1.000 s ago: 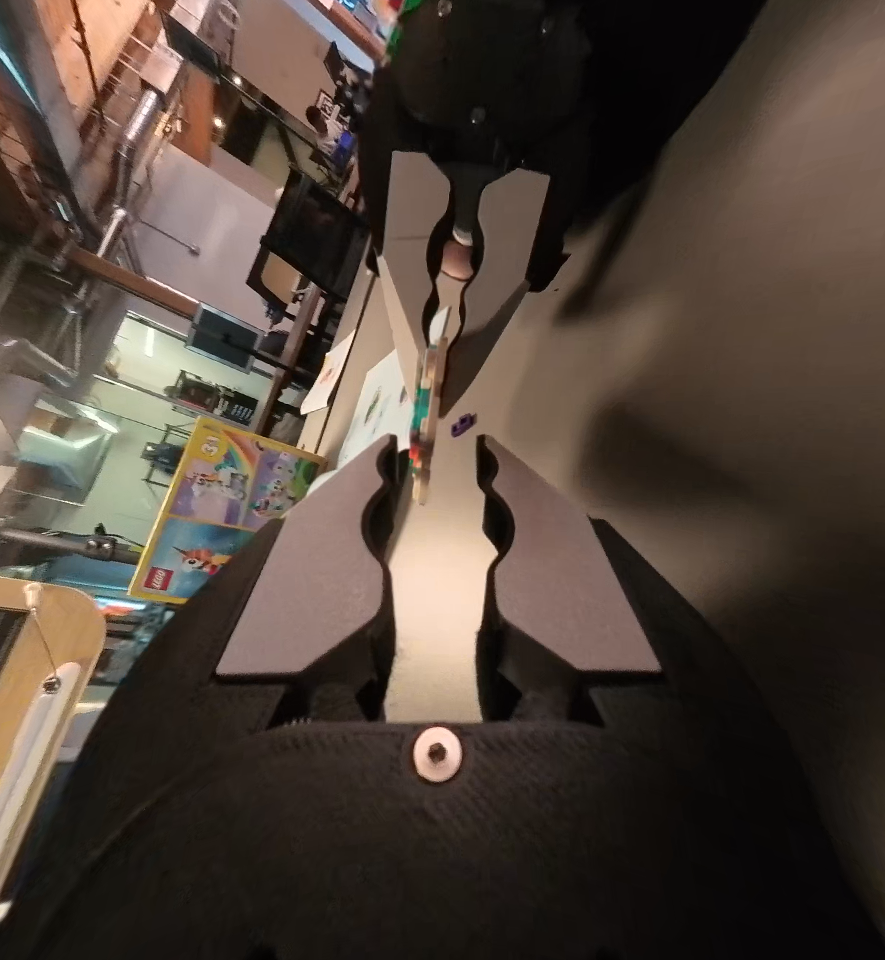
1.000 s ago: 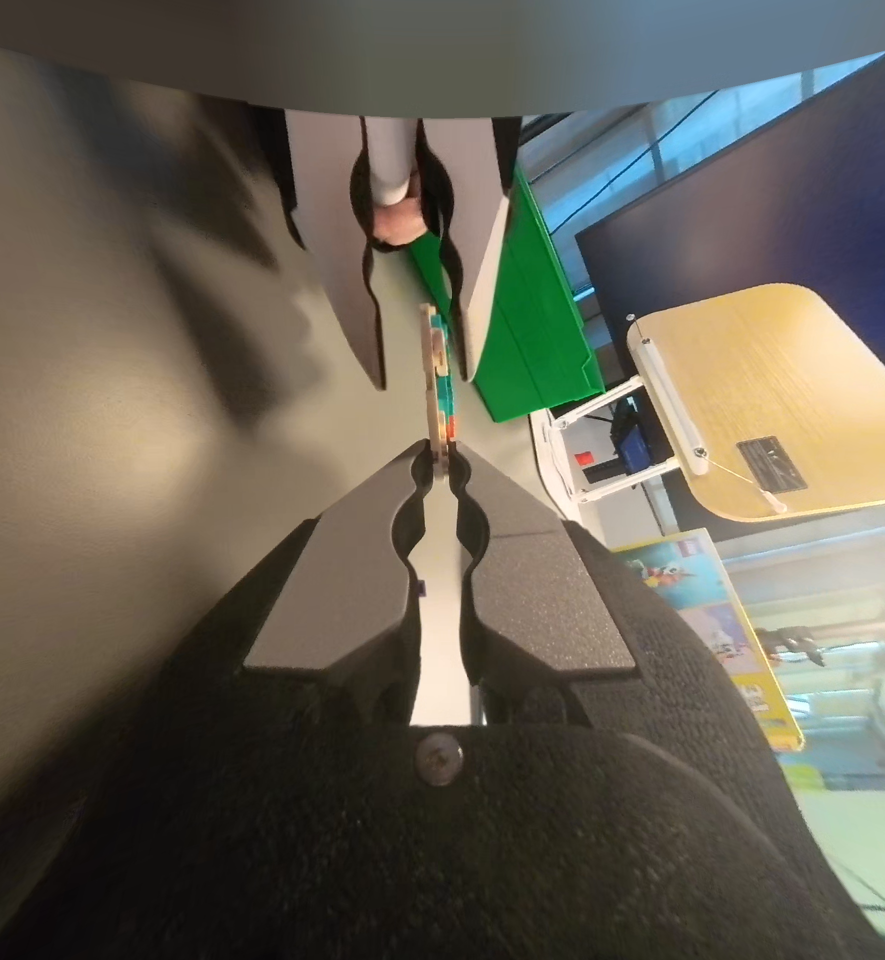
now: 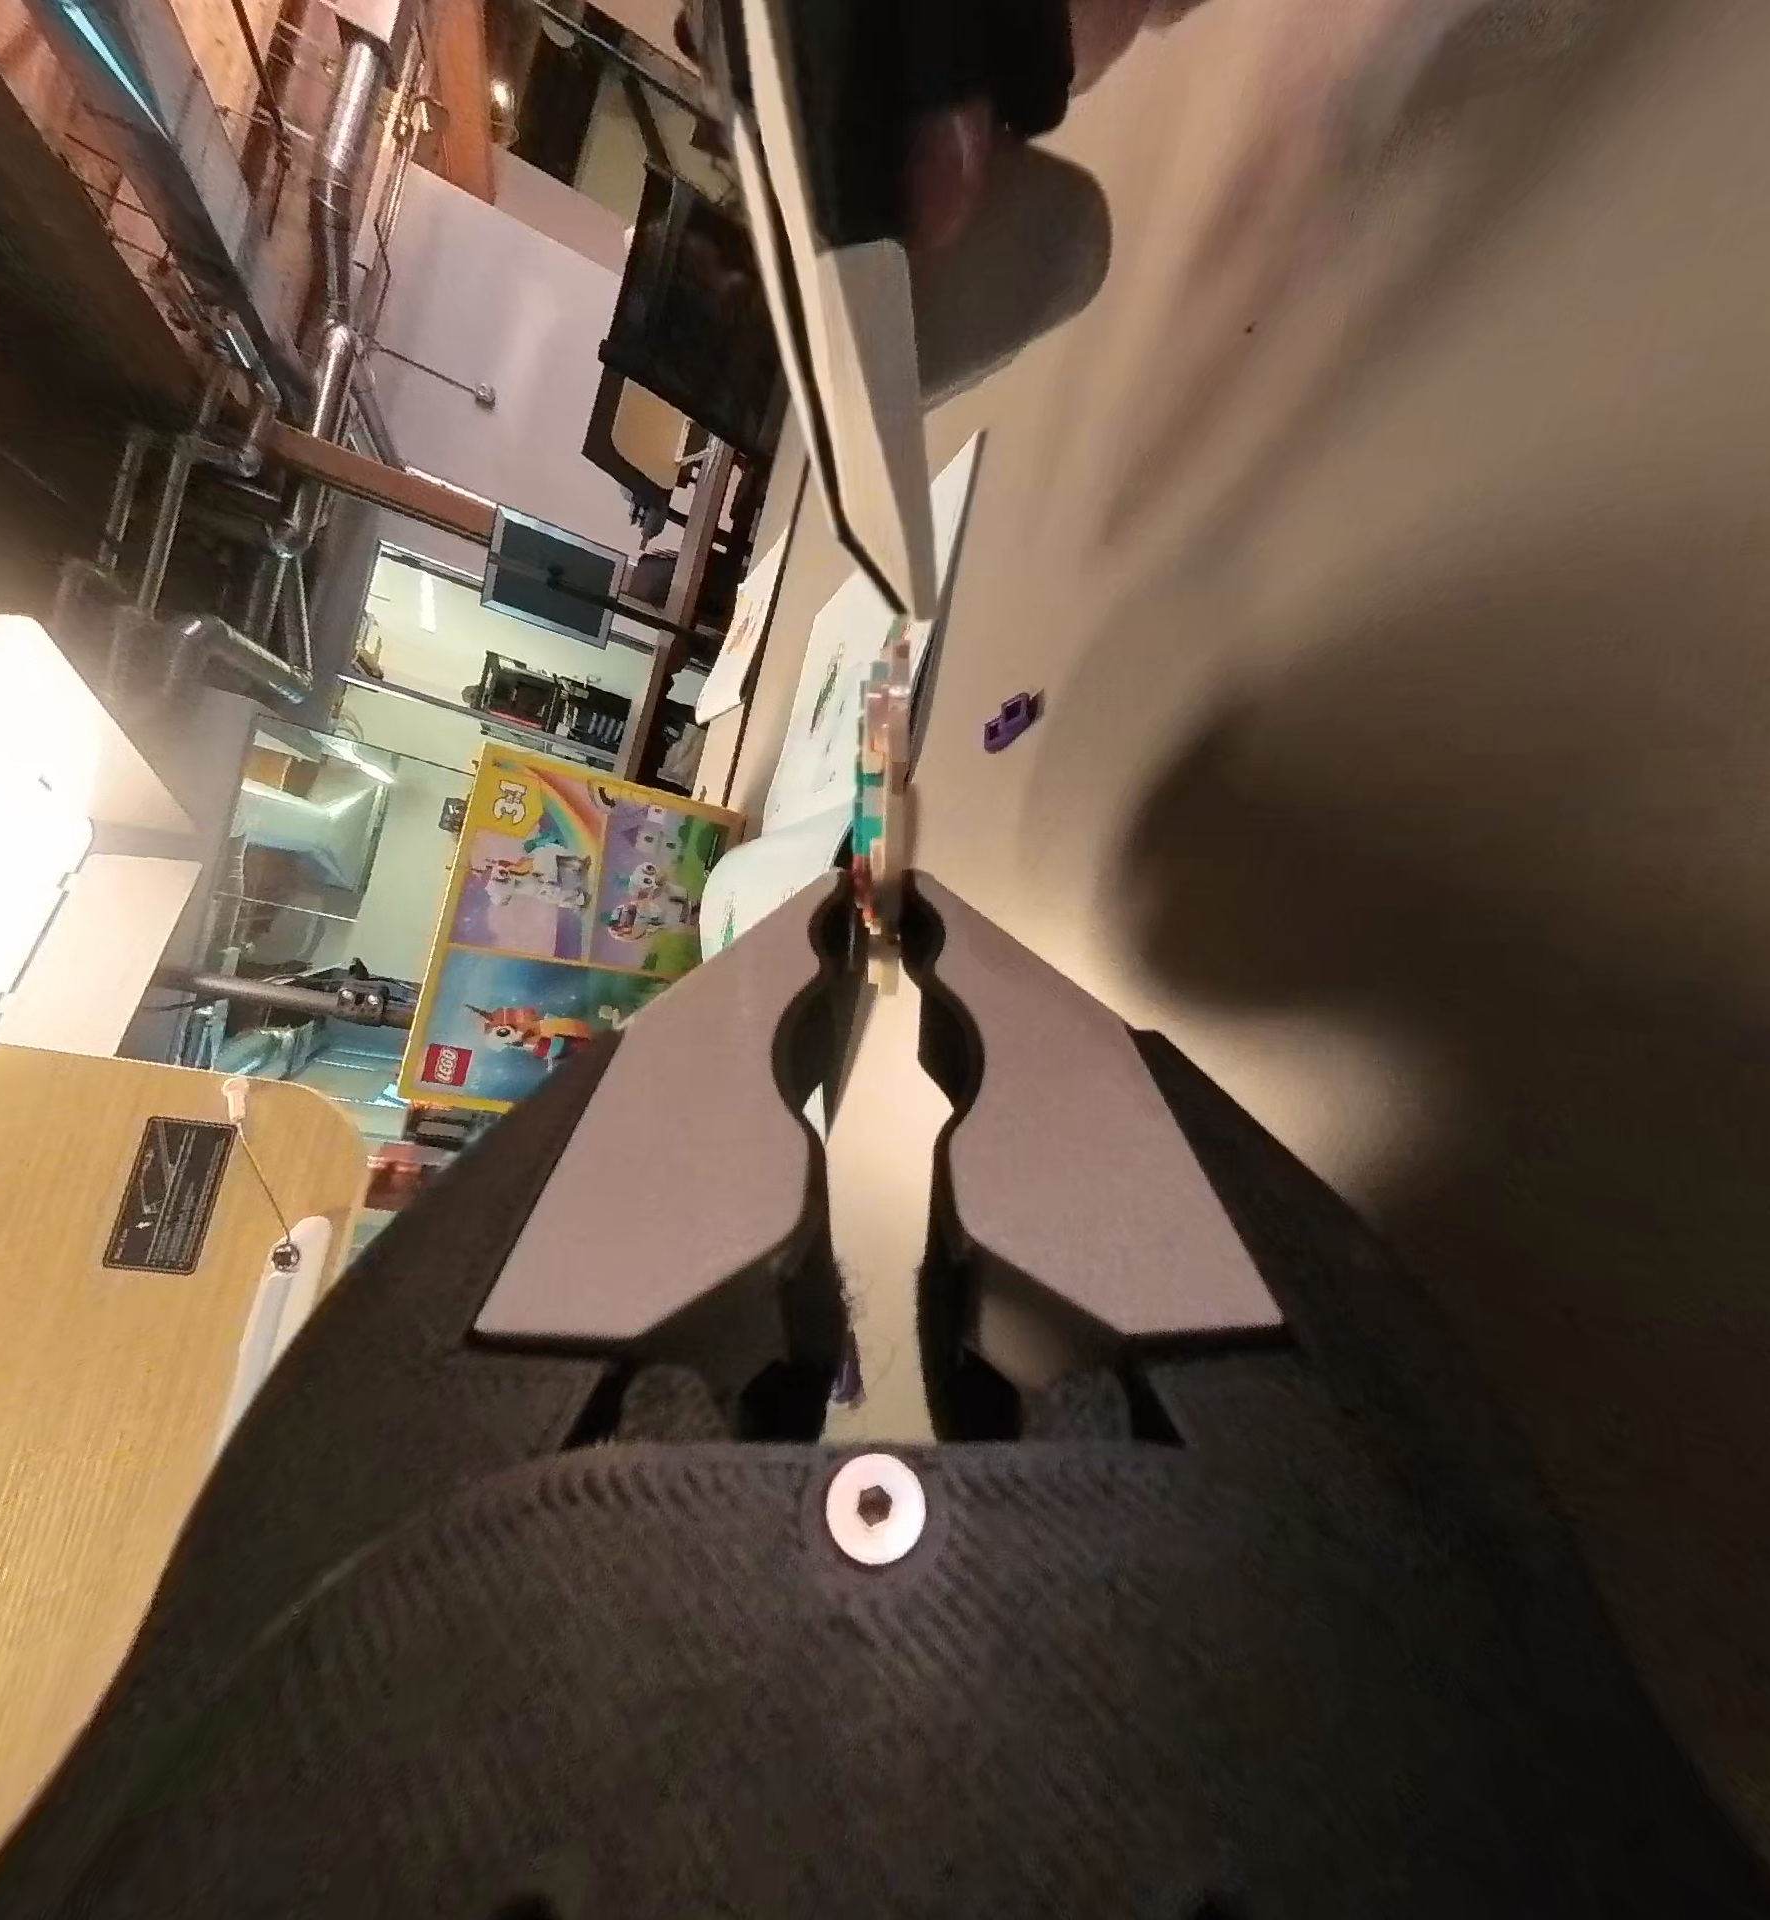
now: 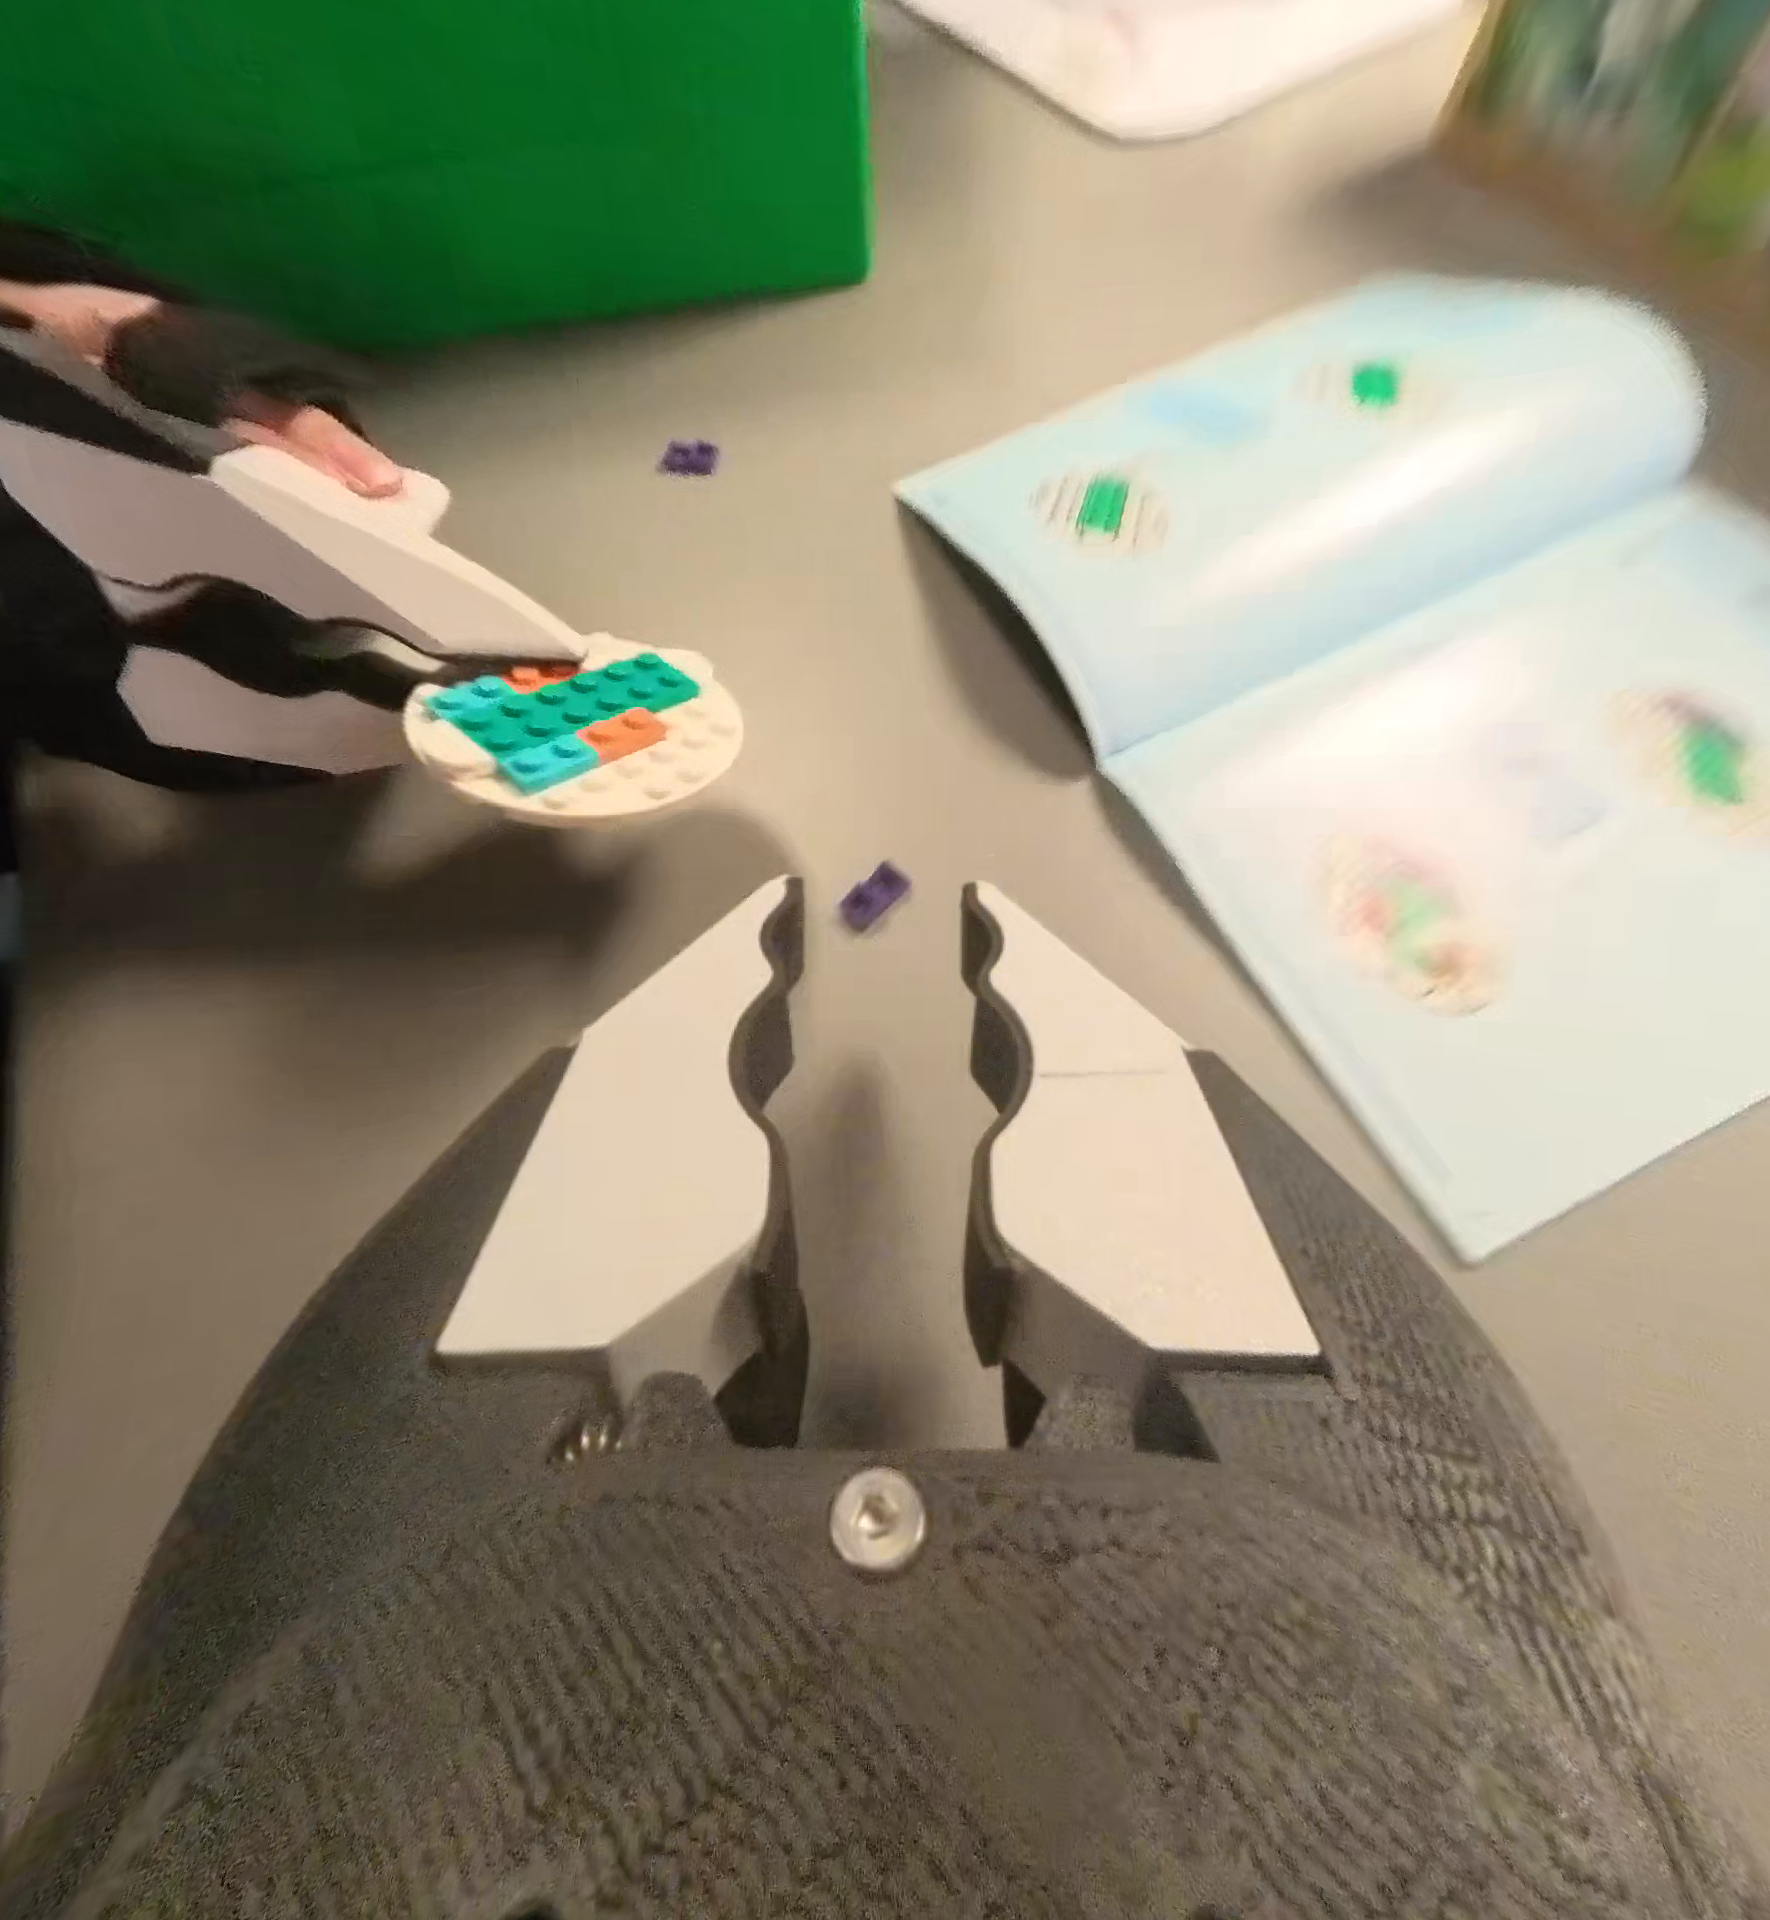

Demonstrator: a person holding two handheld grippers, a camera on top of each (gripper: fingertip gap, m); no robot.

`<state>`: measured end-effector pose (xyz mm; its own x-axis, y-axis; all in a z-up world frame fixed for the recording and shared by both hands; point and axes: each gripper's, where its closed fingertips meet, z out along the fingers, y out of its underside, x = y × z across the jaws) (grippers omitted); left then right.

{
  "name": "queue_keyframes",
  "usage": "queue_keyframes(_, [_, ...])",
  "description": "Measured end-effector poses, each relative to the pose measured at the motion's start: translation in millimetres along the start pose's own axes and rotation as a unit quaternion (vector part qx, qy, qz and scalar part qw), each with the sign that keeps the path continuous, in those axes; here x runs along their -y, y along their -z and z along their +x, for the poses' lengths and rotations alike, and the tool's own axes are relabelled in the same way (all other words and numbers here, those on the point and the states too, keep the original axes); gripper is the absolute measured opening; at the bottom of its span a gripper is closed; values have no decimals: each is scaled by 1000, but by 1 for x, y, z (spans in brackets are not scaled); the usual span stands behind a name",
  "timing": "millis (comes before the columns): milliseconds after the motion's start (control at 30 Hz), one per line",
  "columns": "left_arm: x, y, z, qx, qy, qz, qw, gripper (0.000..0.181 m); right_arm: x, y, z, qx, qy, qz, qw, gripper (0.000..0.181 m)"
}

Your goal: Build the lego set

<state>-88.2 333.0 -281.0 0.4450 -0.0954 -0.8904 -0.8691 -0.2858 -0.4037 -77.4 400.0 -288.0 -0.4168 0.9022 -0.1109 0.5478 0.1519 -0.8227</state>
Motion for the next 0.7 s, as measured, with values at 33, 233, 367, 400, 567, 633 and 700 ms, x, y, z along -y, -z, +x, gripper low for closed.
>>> queue_keyframes(33, [1, 0, 1, -1, -8, 0, 1000, 7, -5, -1, -6, 12, -26, -18, 999, 31])
queue_keyframes(233, [2, 0, 11, 1, -88, -17, 996, 7, -14, -8, -9, -29, -85, -43, 995, 25])
queue_keyframes(367, [-1, -1, 12, 8, -114, -31, 993, 7, -19, -16, -9, -40, -108, -49, 992, 24])
queue_keyframes(400, [-2, -1, 10, 11, -115, -33, 993, 7, -18, -18, -9, -42, -113, -49, 991, 23])
queue_keyframes(567, [-3, 0, 8, 18, -119, -36, 992, 7, -17, -24, -9, -46, -152, -39, 987, 28])
queue_keyframes(633, [-3, -1, 7, 20, -120, -36, 992, 7, -17, -24, -9, -52, -154, -36, 986, 26])
queue_keyframes(700, [-3, 0, 6, 22, -121, -35, 992, 7, -17, -25, -8, -66, -147, -40, 986, 22])
